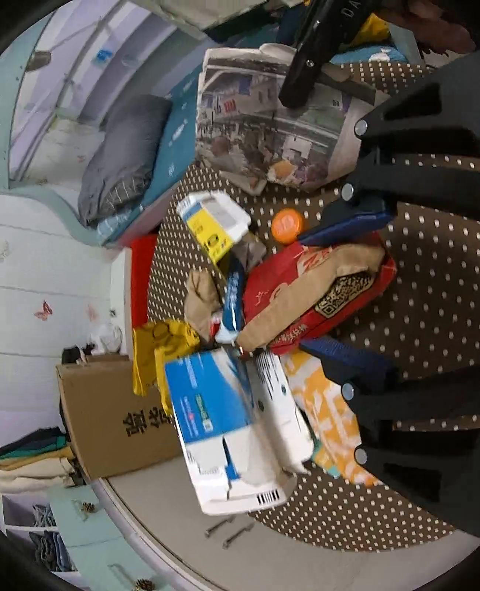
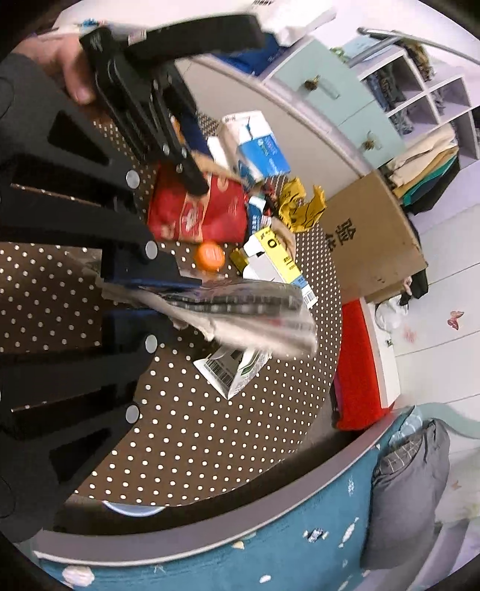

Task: Collect trash
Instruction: 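Carry the newspaper and red snack bag over the blue bin with both grippers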

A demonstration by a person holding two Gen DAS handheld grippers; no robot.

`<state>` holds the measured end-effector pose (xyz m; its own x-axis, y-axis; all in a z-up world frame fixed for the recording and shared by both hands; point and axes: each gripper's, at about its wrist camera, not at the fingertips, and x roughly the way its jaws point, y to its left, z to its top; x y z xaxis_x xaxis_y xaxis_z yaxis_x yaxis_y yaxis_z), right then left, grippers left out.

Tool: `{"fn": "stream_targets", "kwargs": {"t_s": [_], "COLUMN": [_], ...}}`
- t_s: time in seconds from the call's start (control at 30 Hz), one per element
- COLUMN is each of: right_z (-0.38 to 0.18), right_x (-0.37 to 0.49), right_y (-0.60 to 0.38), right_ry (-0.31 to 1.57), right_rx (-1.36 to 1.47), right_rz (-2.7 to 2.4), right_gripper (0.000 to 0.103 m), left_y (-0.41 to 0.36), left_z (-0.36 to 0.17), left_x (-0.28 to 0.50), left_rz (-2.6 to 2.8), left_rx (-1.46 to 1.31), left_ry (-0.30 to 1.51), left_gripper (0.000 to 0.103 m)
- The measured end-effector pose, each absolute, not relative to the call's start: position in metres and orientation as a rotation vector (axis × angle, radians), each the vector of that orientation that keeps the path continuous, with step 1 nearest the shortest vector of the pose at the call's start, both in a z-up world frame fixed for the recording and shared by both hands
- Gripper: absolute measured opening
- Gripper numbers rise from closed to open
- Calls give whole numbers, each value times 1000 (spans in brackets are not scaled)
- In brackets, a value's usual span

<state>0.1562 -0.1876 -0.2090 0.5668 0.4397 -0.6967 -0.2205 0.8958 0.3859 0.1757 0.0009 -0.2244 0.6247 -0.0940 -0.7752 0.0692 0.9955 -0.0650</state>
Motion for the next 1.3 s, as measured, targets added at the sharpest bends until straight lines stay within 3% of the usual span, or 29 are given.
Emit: {"fn": "stream_targets", "kwargs": {"t_s": [0.53, 0.87, 0.97, 1.3], "right_z": [-178, -159, -182, -343], "right_x": [135, 129, 133, 176], "right_y": [-256, -356, -392, -473], "right_ry": [753, 654, 703, 1021], "right_rx": [399, 454, 480, 623], "right_rz": [432, 274, 185, -15], "right_gripper": [6, 6, 6, 6], "left_y": [-10, -75, -106, -218], "left_z": [-167, -130, -132, -166], "left_x": [132, 145, 157, 194], "left_rz": [-94, -234, -296, -479], "left_rx": [-24, 3, 20, 105], "left_ry": [720, 629, 638, 732], "left_gripper": [46, 46, 46, 46]}}
